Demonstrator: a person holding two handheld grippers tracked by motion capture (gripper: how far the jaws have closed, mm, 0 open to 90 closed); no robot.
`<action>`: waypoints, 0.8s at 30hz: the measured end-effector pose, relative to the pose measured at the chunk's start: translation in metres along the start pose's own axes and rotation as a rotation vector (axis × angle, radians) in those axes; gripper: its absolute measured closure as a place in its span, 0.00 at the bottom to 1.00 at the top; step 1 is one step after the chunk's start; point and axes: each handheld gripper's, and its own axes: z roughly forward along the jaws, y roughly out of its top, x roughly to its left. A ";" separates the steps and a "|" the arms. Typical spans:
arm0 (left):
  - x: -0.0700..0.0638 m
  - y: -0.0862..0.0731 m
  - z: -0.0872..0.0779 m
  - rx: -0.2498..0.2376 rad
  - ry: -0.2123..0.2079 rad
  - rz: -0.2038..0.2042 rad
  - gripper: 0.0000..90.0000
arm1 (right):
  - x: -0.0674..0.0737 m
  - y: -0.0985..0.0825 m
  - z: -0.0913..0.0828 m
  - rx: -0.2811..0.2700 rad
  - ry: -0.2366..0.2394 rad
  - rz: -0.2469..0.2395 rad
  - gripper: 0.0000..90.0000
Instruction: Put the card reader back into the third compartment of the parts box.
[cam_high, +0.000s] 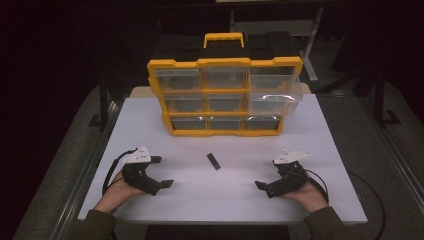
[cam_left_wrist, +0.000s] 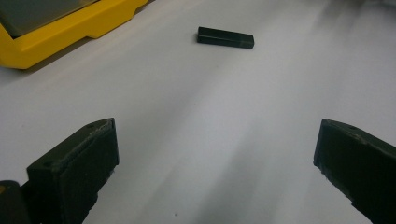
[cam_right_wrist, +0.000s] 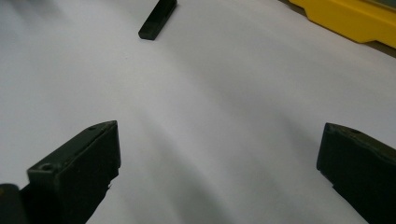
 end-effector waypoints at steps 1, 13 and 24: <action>0.000 0.000 0.000 0.000 0.002 0.000 0.00 | 0.000 0.000 0.000 0.000 0.000 0.000 0.00; 0.001 0.001 -0.003 -0.020 0.012 -0.018 0.00 | -0.002 0.000 0.000 -0.012 0.021 0.003 0.00; 0.003 0.001 -0.002 -0.026 0.003 -0.022 0.00 | -0.003 0.004 0.001 -0.018 0.035 -0.010 0.00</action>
